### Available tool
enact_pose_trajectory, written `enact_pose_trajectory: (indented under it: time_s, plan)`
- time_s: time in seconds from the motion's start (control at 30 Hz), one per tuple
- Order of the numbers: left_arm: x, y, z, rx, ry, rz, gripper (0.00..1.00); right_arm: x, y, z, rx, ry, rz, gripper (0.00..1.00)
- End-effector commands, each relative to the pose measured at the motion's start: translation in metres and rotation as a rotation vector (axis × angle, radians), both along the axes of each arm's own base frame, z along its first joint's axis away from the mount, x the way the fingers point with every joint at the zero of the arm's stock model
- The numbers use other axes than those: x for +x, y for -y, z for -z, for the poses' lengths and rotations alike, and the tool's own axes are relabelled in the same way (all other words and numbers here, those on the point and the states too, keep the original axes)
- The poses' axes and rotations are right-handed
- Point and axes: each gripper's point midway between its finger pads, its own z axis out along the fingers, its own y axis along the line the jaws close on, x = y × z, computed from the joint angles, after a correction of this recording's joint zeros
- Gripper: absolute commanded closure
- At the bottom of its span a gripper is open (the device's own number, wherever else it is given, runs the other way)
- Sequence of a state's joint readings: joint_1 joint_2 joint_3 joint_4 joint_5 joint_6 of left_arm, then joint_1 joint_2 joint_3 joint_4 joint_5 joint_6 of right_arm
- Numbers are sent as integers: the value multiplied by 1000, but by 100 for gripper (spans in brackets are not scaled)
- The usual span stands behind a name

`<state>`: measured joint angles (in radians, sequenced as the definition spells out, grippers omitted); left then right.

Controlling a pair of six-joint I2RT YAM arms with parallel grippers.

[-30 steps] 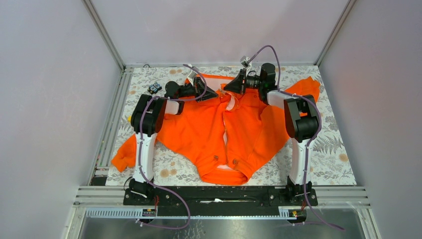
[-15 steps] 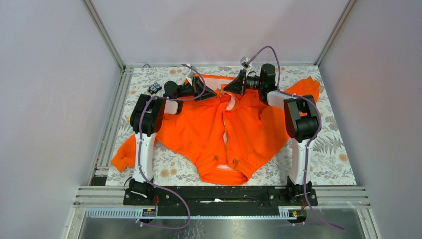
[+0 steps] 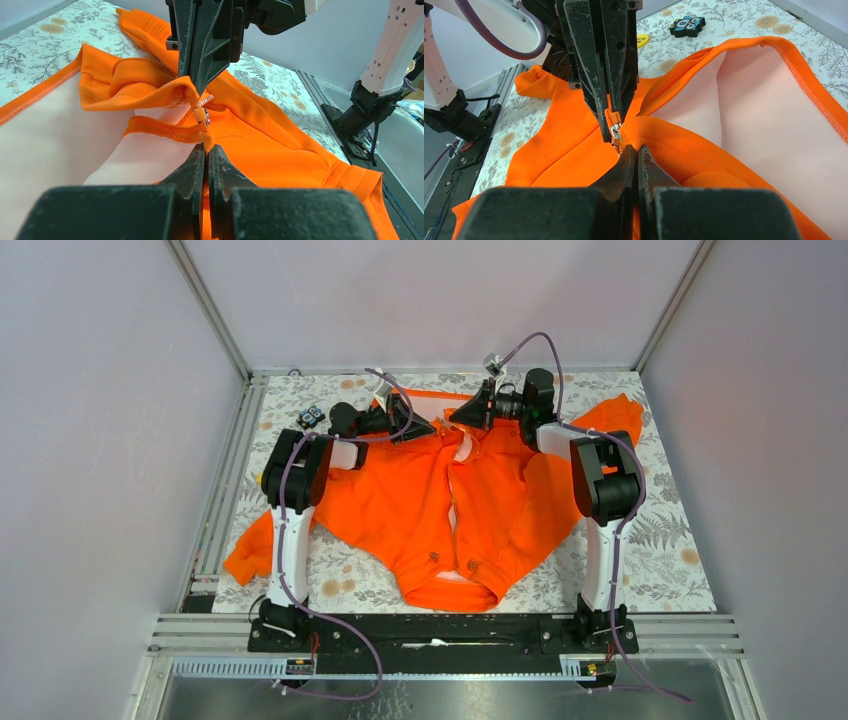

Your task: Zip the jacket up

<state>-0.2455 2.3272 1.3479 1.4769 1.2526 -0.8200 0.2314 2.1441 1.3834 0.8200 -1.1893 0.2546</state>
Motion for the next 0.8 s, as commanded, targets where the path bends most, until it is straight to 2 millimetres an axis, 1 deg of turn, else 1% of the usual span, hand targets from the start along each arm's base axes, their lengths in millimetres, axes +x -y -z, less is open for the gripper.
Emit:
enact_pose_trajectory:
  time_s: [0.0, 0.33, 0.57, 0.77]
  plan:
    - [-10, 0, -43, -38, 204, 21, 100, -2, -7, -27, 21, 69, -27, 100]
    - [-11, 2, -43, -37, 207, 26, 100, -1, -11, -21, 1, 58, -26, 100]
    - [-10, 3, -43, -38, 202, 30, 100, -3, -11, -27, 16, 71, -28, 100]
    - [-10, 5, -41, -31, 184, 49, 100, -7, -11, -40, 44, 95, -26, 100]
